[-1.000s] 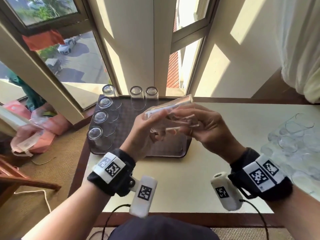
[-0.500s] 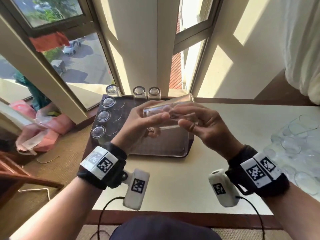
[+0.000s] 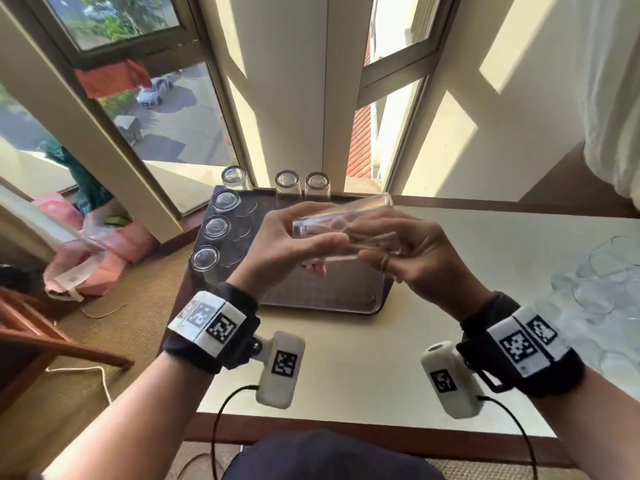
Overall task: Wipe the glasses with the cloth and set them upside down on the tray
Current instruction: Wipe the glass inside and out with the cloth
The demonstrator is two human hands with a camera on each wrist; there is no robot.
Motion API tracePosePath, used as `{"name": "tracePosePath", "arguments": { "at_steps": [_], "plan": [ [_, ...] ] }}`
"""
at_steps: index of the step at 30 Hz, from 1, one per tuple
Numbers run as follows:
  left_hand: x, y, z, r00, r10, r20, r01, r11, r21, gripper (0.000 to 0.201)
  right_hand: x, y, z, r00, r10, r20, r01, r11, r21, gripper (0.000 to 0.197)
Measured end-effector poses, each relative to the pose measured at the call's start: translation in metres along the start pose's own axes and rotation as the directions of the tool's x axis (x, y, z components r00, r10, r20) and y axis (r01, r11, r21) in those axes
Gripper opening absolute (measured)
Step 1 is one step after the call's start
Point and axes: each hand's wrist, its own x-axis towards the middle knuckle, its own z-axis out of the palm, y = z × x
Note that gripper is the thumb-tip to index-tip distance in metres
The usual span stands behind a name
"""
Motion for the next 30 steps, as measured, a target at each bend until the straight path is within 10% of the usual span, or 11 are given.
{"name": "tracePosePath", "arguments": {
  "at_steps": [2,6,8,10,12,14,17,21,25,27,30],
  "plan": [
    [0.002,0.003,-0.005,0.975,0.224,-0.007,-0.213,0.933,0.291,0.070,0.000,0.003,0.004,0.982,0.188,-0.033,-0.183,0.975,0.124,0.022],
    [0.005,-0.008,-0.011,0.795,0.537,0.282,-0.552,0.449,0.703,0.067,-0.004,0.014,-0.003,0.947,0.322,-0.016,-0.304,0.907,0.292,0.018],
    [0.004,-0.014,-0.006,0.887,0.433,0.163,-0.435,0.659,0.614,0.077,-0.004,0.016,-0.006,0.963,0.267,-0.041,-0.245,0.926,0.287,0.036],
    [0.001,-0.009,-0.002,0.998,0.046,0.045,-0.052,0.989,0.135,0.091,-0.004,0.017,-0.006,0.990,0.107,-0.087,-0.089,0.977,0.192,0.039],
    [0.000,-0.007,-0.003,0.977,-0.203,0.071,0.213,0.959,-0.187,0.081,-0.003,0.017,-0.004,0.996,-0.069,-0.059,0.067,0.997,-0.030,0.034],
    [0.000,-0.002,-0.005,0.985,-0.175,0.009,0.175,0.974,-0.144,0.061,-0.002,0.015,0.001,0.999,-0.043,-0.034,0.042,0.999,-0.017,0.032],
    [0.000,0.006,-0.007,0.984,0.178,-0.020,-0.171,0.966,0.194,0.060,-0.002,0.012,0.007,0.963,0.269,-0.011,-0.257,0.929,0.266,0.028],
    [0.006,0.003,-0.020,0.811,0.519,0.270,-0.551,0.523,0.650,0.071,-0.002,0.009,0.006,0.939,0.345,0.016,-0.325,0.866,0.380,0.023],
    [0.004,-0.002,-0.019,0.994,0.091,0.053,-0.096,0.992,0.087,0.090,0.008,0.005,0.007,0.997,-0.025,-0.068,0.029,0.998,0.062,0.036],
    [0.002,-0.006,-0.015,0.997,-0.076,-0.016,0.073,0.991,-0.116,0.079,0.011,0.009,0.009,0.995,-0.094,-0.038,0.092,0.994,-0.053,0.036],
    [-0.001,-0.007,-0.015,0.978,0.170,-0.118,-0.149,0.974,0.170,0.074,0.012,0.005,0.019,0.991,0.128,-0.028,-0.121,0.976,0.183,0.032]
  ]
}}
